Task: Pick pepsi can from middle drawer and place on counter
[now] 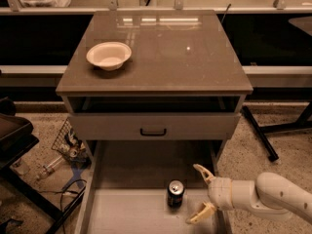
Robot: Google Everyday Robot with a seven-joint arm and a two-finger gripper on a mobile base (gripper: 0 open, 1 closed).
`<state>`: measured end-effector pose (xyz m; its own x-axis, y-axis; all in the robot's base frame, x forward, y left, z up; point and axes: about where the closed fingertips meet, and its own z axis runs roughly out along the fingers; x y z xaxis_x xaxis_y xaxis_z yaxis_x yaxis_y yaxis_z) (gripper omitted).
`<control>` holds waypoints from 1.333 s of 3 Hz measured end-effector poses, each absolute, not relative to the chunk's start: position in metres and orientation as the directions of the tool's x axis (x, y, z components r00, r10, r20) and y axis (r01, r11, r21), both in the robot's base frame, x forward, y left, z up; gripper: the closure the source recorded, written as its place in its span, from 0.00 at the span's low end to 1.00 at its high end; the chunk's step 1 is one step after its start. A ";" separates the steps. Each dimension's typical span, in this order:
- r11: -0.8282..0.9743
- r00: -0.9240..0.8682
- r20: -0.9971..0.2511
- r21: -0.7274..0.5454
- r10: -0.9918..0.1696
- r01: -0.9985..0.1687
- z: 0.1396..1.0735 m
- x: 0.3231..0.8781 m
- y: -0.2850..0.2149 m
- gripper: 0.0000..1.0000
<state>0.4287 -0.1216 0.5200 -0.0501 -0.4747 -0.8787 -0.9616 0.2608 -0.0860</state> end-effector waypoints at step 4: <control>0.241 -0.077 -0.854 -0.058 -0.514 -0.969 0.422 0.476 -0.080 0.36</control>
Offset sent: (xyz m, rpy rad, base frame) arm 0.0524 0.0351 -0.0700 -0.0729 -0.0252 -0.0042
